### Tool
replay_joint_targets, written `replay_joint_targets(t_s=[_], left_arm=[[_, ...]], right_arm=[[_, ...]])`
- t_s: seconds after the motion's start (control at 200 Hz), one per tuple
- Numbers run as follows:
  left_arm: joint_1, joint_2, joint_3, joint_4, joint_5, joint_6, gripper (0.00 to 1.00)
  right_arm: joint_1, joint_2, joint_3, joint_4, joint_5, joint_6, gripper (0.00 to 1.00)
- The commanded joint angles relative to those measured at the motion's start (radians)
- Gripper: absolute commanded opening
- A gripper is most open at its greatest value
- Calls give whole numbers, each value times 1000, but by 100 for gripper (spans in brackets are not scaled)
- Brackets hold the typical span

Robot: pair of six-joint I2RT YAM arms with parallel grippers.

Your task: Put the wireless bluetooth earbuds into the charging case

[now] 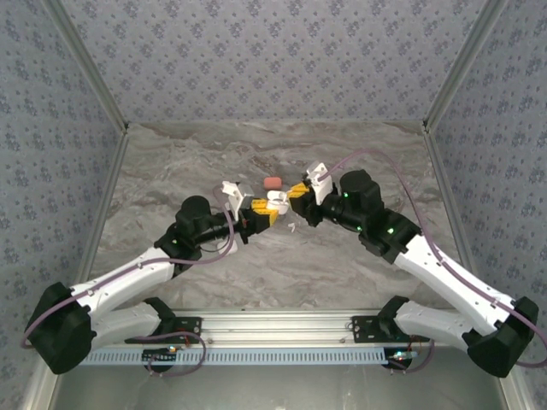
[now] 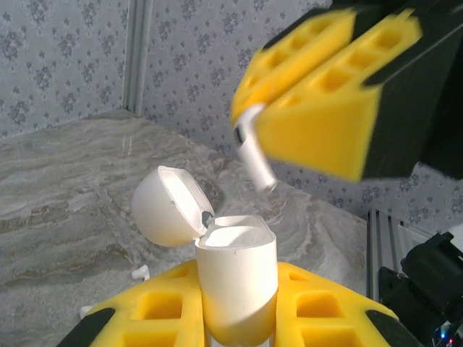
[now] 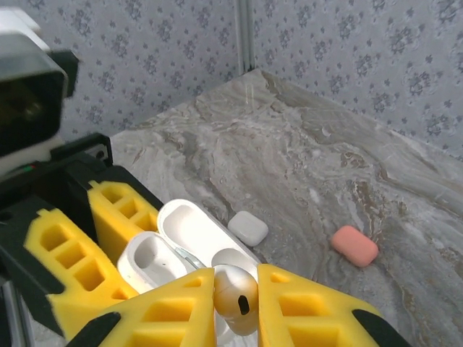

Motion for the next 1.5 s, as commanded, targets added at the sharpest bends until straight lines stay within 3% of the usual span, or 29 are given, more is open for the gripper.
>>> replay_joint_targets(t_s=[0.0, 0.34, 0.875, 1.494], left_arm=[[-9, 0, 33, 44, 30, 2, 0], [-8, 1, 38, 31, 29, 10, 0], [-9, 9, 50, 0, 9, 20, 0], [-9, 25, 56, 7, 23, 13, 0]], right_arm=[[20, 21, 27, 41, 26, -20, 19], [47, 37, 39, 60, 23, -22, 19], [61, -11, 47, 7, 124, -85, 19], [88, 48, 47, 74, 84, -63, 20]])
